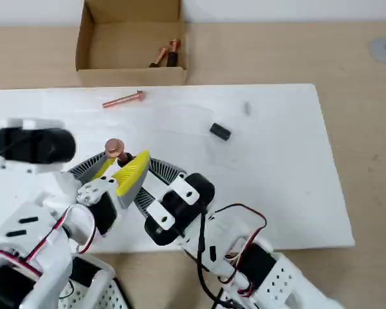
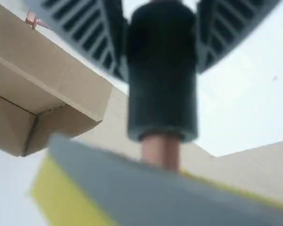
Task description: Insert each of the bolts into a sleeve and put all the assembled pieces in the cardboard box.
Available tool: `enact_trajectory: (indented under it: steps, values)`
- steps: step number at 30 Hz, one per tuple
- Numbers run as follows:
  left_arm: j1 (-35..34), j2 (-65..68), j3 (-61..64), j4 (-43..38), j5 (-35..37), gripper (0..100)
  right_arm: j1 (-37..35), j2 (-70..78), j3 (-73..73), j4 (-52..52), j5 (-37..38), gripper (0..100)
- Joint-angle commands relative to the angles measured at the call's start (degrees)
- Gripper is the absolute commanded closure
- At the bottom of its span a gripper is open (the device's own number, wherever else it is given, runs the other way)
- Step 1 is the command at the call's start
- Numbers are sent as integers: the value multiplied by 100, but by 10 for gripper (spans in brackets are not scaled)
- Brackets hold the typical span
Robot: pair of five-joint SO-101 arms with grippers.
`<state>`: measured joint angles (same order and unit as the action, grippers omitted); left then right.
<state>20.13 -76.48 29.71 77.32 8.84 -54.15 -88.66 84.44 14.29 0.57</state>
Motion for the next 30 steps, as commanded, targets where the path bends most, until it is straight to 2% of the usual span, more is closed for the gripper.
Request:
enact_trajectory:
  steps: [1, 4, 8, 15, 17, 20, 23, 30]
  values:
    - [-26, 523, -1046, 589, -475, 791, 295, -145, -558, -158, -79, 989]
    - [-26, 1051, -1811, 1196, -932, 795, 725, -92, -866, -229, -475, 989]
    - [-26, 1754, -2716, 1758, -1398, 797, 1279, 163, -1218, -229, -492, 989]
    - [-26, 2299, -3631, 1846, -1451, 797, 1930, 1763, -2404, -527, -527, 989]
    - [-53, 2422, -3648, 1846, -1451, 797, 2105, 2440, -2897, -853, -527, 989]
    - [-457, 2677, -3446, 1829, -1530, 797, 2299, 3644, -3705, -1125, -527, 989]
    - [-695, 2958, -2875, 1837, -2242, 797, 2501, 4857, -4549, -1284, -800, 989]
    - [-1354, 3284, -1829, 1521, -2286, 797, 2712, 7486, -6510, -1556, -1055, 989]
